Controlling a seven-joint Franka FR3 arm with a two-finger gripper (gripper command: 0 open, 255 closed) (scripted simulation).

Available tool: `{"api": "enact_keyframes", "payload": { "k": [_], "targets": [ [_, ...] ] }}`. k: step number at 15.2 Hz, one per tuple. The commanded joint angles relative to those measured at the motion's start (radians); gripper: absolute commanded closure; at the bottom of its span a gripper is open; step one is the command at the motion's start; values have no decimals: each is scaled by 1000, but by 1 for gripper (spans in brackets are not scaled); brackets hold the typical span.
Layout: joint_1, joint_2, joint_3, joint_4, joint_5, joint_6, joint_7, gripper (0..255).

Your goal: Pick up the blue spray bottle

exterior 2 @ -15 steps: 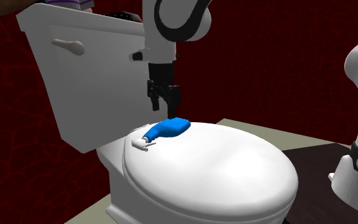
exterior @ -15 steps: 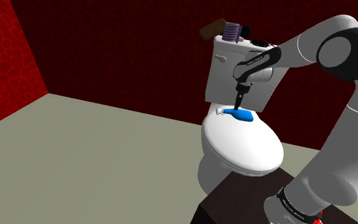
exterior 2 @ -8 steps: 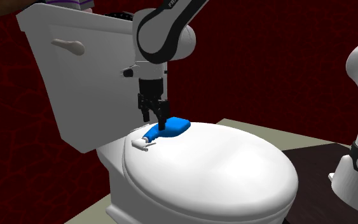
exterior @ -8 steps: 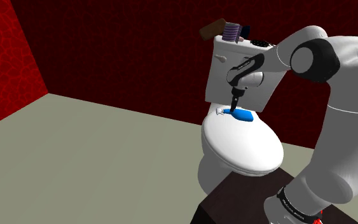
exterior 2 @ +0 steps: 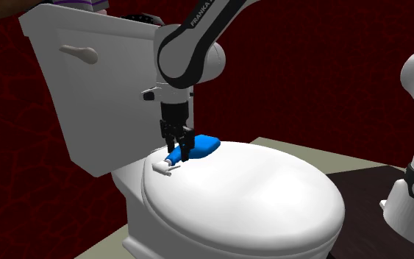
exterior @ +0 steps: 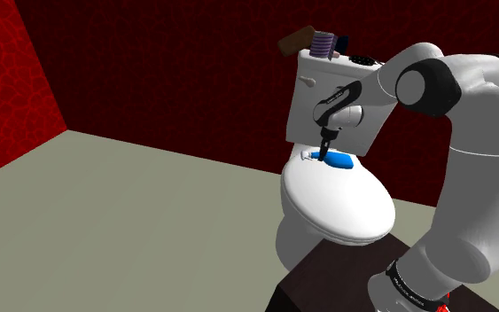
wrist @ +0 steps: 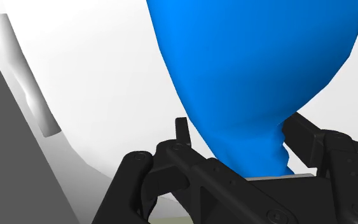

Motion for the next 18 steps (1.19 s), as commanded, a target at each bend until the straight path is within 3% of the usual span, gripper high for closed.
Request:
{"api": "enact_keyframes", "payload": {
  "k": [1,8,18],
  "targets": [
    [0,1,0,0,1,1,0,255],
    [-2,1,0,1,0,0,-2,255],
    [25,-93,-34,20,-57,-105,33,255]
  ]
}}
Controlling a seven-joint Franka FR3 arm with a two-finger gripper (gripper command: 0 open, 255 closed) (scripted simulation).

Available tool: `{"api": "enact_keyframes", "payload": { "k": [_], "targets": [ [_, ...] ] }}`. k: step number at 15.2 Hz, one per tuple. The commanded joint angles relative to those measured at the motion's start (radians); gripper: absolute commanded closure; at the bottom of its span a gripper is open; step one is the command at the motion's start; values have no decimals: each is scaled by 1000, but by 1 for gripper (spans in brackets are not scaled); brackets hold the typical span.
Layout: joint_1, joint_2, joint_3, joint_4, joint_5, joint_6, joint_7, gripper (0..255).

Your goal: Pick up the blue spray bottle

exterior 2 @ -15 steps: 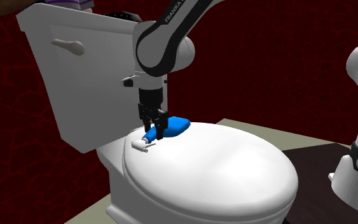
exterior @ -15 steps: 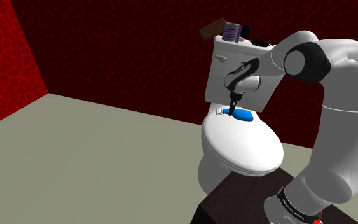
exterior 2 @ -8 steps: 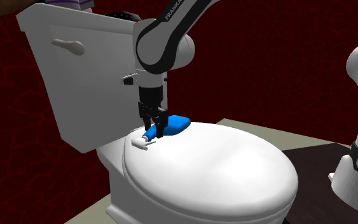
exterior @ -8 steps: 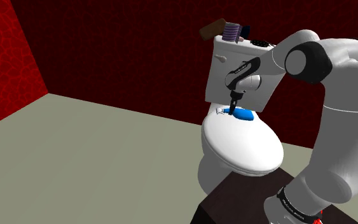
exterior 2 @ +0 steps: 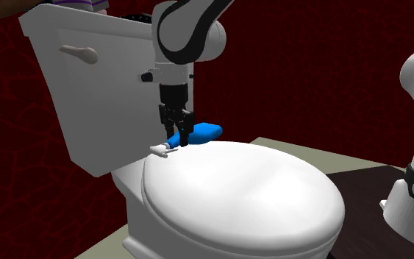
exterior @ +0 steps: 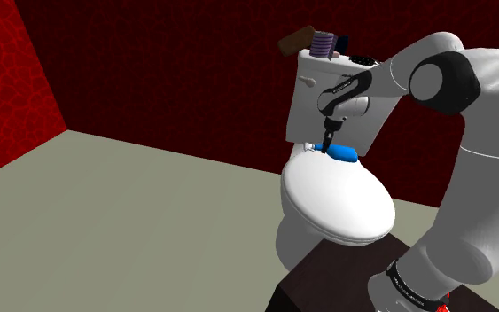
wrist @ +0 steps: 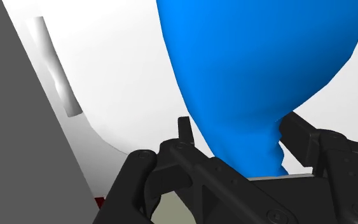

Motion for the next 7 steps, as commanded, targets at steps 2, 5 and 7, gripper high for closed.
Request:
{"api": "enact_keyframes", "payload": {
  "k": [2,5,7],
  "targets": [
    [5,-27,-9,9,-17,-34,8,255],
    [11,-52,-16,21,-32,-67,17,255],
    [11,-53,-16,21,-33,-69,18,255]
  ]
}}
